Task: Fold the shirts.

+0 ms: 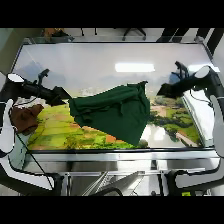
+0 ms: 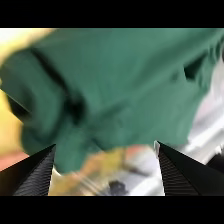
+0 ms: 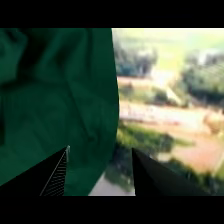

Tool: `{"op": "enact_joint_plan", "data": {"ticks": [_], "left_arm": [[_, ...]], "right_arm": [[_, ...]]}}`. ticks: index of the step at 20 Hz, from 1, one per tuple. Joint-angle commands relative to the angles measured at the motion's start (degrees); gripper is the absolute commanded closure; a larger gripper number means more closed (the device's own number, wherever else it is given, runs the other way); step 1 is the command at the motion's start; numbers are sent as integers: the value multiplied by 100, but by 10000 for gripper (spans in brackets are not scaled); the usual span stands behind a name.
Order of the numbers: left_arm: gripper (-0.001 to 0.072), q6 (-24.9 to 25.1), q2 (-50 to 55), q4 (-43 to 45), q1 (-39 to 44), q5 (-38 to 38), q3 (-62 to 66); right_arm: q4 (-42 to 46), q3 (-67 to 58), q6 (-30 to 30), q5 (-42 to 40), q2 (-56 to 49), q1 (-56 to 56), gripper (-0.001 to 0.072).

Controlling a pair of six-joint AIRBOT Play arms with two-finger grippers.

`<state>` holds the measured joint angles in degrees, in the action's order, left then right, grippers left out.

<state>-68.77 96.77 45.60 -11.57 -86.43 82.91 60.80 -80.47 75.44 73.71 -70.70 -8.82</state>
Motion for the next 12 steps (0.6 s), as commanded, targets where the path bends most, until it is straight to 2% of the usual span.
{"op": "enact_joint_plan", "data": {"ticks": [1,6,12], "left_arm": [[9,37,-654,0,426,387,-1279],[9,2,-754,44,1263,1676,-2376],[10,-531,11,485,1792,1950,-1891]], "right_arm": [[-186,1856,31,258,890,-197,270],[-861,3823,-70,-658,1609,138,270],[-1010,4262,-87,-1427,1405,918,270]]}}
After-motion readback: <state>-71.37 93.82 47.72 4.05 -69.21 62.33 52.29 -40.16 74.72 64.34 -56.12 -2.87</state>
